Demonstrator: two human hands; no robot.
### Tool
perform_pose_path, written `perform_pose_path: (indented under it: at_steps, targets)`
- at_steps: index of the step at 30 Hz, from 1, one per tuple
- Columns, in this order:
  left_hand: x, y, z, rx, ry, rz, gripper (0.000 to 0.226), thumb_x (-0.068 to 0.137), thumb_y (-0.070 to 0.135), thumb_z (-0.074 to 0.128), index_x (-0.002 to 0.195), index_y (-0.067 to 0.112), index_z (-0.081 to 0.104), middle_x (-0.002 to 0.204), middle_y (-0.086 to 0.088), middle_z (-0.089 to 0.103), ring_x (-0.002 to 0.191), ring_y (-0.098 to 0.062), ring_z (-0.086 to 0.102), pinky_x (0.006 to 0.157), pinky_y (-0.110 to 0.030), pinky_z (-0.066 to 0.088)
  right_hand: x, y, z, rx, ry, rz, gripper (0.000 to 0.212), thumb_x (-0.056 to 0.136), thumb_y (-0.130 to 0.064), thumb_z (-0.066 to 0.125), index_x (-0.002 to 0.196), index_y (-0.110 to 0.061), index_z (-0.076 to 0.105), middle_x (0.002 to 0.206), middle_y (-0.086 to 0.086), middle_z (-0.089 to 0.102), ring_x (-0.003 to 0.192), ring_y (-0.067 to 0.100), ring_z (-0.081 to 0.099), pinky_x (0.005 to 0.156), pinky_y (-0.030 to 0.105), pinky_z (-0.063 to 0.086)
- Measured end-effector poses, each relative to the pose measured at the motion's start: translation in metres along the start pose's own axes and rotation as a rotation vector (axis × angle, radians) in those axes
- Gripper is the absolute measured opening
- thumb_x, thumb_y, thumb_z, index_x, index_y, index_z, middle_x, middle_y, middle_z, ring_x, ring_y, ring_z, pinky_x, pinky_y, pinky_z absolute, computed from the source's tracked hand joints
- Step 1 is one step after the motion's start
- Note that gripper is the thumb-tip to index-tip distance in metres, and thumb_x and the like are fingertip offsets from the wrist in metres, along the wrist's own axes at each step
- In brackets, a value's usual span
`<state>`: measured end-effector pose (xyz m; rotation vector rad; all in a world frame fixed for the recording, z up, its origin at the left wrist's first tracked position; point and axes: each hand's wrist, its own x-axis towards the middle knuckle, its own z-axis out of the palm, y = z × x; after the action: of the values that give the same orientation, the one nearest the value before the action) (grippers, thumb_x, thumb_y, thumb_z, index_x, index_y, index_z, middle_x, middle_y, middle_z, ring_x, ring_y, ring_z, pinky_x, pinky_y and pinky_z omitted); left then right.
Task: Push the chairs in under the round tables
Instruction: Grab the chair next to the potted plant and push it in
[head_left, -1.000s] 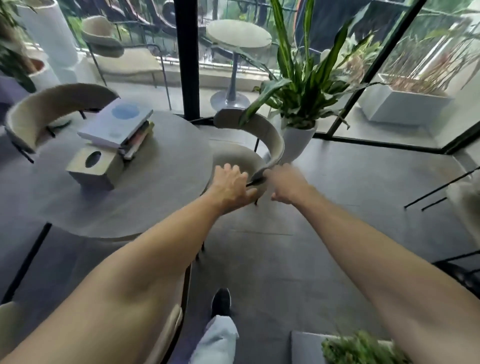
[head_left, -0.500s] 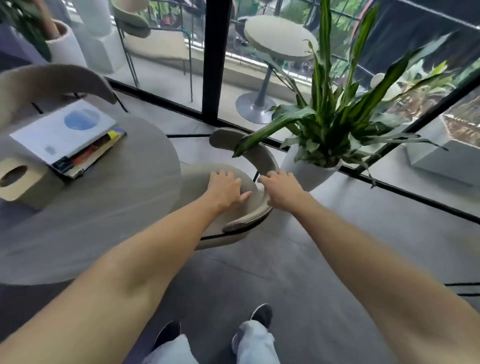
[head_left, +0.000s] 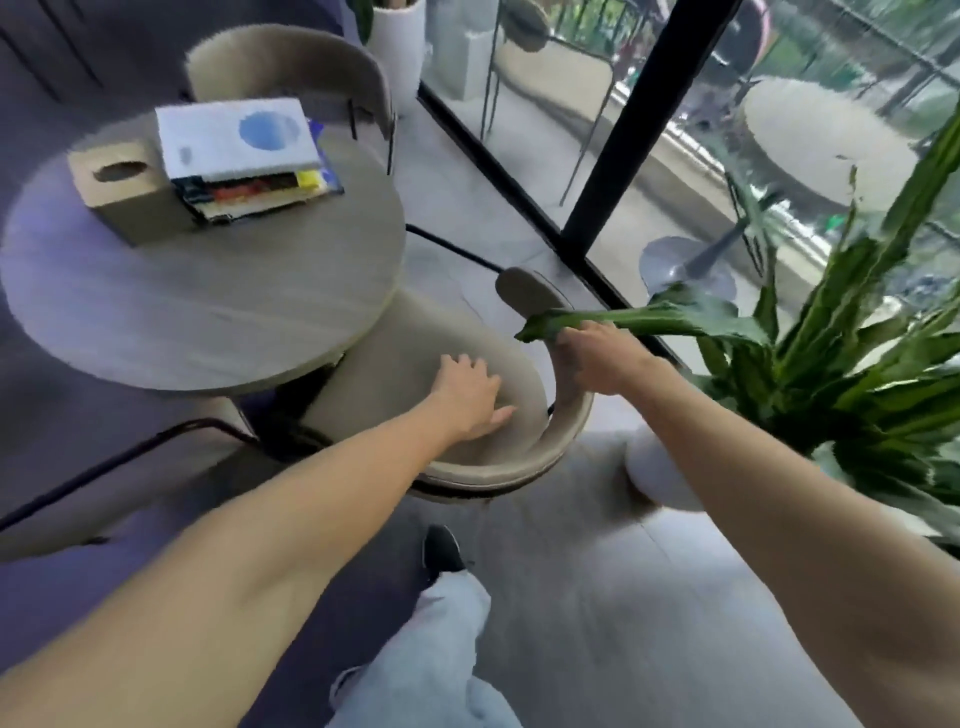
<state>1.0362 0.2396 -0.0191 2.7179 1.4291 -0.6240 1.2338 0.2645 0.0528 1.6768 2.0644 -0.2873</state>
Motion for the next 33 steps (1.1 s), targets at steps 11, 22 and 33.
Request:
perform_pose_path:
  at_steps: [11,22,33]
  targets:
    - [0.025,0.04,0.001,-0.118,-0.151,-0.298,0.071,0.095,0.068,0.019,0.135,0.019,0.05,0.136,-0.015,0.051,0.119,-0.036,0.05,0.092,-0.048,0.04,0.055,0.026,0.024,-0.028,0.029,-0.402,0.063,0.085,-0.008,0.061,0.144,-0.026,0.049,0.132,0.005,0.059,0.12,0.029,0.052,0.096,0.042,0.049]
    - [0.037,0.156,0.006,-0.349,-0.211,-0.772,0.064,0.096,0.065,0.023,0.134,0.02,0.05,0.131,-0.013,0.053,0.113,-0.034,0.052,0.091,-0.046,0.037,0.061,0.071,0.088,-0.38,-0.016,-0.693,0.052,0.093,-0.015,0.057,0.143,-0.022,0.048,0.134,0.005,0.058,0.124,0.03,0.05,0.096,0.042,0.047]
    - [0.055,0.211,0.052,-0.429,-0.34,-0.852,0.055,0.099,0.059,0.029,0.136,0.023,0.048,0.137,-0.01,0.051,0.126,-0.035,0.046,0.105,-0.05,0.031,0.082,0.083,0.171,-0.572,0.123,-0.685,0.029,0.097,-0.019,0.049,0.119,-0.03,0.064,0.114,0.0,0.069,0.121,0.026,0.051,0.108,0.05,0.024]
